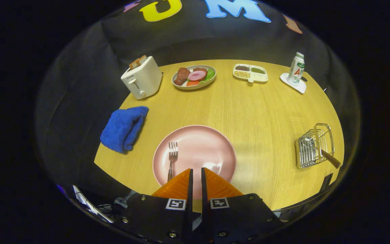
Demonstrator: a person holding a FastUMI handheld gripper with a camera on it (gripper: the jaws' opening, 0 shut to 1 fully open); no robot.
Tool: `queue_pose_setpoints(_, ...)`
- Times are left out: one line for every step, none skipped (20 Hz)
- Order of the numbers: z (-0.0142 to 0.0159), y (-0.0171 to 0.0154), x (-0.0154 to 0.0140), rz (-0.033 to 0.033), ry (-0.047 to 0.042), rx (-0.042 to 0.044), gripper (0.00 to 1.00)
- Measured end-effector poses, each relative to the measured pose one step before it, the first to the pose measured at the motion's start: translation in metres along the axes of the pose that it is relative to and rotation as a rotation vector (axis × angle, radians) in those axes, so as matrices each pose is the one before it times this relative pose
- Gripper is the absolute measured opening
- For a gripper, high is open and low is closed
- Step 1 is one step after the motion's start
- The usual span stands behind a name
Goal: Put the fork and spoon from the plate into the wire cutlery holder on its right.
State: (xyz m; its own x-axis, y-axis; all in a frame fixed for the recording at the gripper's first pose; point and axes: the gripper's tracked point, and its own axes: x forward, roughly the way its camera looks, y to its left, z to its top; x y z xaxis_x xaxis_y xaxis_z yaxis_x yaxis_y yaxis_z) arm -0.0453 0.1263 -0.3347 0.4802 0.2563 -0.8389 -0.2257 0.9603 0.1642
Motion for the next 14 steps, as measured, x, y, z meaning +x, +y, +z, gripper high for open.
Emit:
queue_pose_setpoints(-0.00618,0.00795,0.00569,0.01076,0.01596,-0.0039,0.12)
queue_pose_setpoints(-0.005,0.00758,0.00519,0.0089,0.01461,-0.00588,0.12)
queue_pose_setpoints(-0.00498,0.00604,0.00591,0.00605,0.01633,-0.00733,0.12)
queue_pose_setpoints(-0.00473,0.0061,0.00558,0.00793,0.01695,-0.00887,0.12)
queue_pose_setpoints(-0.00538,0.00454,0.00557,0.00625,0.01999,-0.00792,0.12)
queue_pose_setpoints(-0.00404,0.00421,0.00483,0.0031,0.01618,-0.00628,0.12)
queue_pose_setpoints(-0.00209,0.00219,0.00526,0.0006,0.01133,-0.00617,0.12)
queue_pose_setpoints(-0.0016,0.00157,0.00486,-0.00471,0.01096,-0.00746,0.12)
queue_pose_setpoints(-0.00182,0.00135,0.00357,-0.0053,0.01219,-0.00679,0.12)
queue_pose_setpoints(-0.00133,0.00127,0.00461,-0.00036,0.01065,-0.00402,0.12)
queue_pose_setpoints(-0.00121,0.00134,0.00418,-0.00196,0.01214,-0.00276,0.12)
queue_pose_setpoints(-0.00075,0.0012,0.0037,0.00138,0.01232,-0.00117,0.12)
queue_pose_setpoints(-0.00146,0.00247,0.00346,0.00403,0.01011,0.00162,0.12)
queue_pose_setpoints(-0.00007,0.00036,0.00284,-0.00388,0.00656,-0.00062,0.12)
